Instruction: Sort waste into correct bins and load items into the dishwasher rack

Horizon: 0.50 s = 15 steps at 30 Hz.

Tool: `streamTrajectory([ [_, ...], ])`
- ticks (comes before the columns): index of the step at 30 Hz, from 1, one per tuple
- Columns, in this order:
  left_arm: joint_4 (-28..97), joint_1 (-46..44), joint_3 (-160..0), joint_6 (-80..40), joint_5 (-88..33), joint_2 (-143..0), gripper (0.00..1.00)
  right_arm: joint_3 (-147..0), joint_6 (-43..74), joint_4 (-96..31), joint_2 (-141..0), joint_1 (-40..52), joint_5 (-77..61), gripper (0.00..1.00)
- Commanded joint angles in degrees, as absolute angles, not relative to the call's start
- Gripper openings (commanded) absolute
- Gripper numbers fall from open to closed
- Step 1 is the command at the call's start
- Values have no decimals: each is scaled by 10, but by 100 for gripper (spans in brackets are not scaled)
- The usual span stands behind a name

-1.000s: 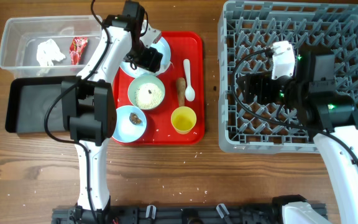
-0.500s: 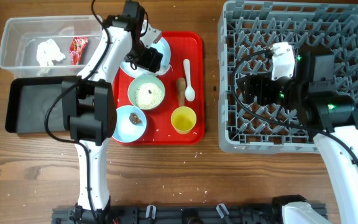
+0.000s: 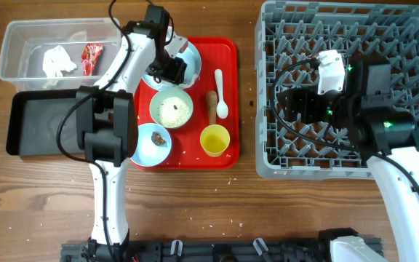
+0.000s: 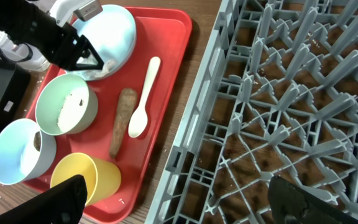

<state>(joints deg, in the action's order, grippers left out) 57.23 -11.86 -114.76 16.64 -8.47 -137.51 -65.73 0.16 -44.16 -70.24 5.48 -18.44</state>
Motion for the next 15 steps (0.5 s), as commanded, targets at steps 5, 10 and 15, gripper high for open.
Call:
streamTrajectory([
  [5, 562, -120, -1146, 152, -100, -1396, 4, -669, 6, -442, -703, 56, -194, 95],
  [10, 562, -113, -1183, 95, -89, -1378, 4, -669, 6, -442, -703, 56, -194, 94],
  [15, 562, -106, -1208, 55, -90, -1317, 4, -669, 6, -442, -703, 56, -194, 95],
])
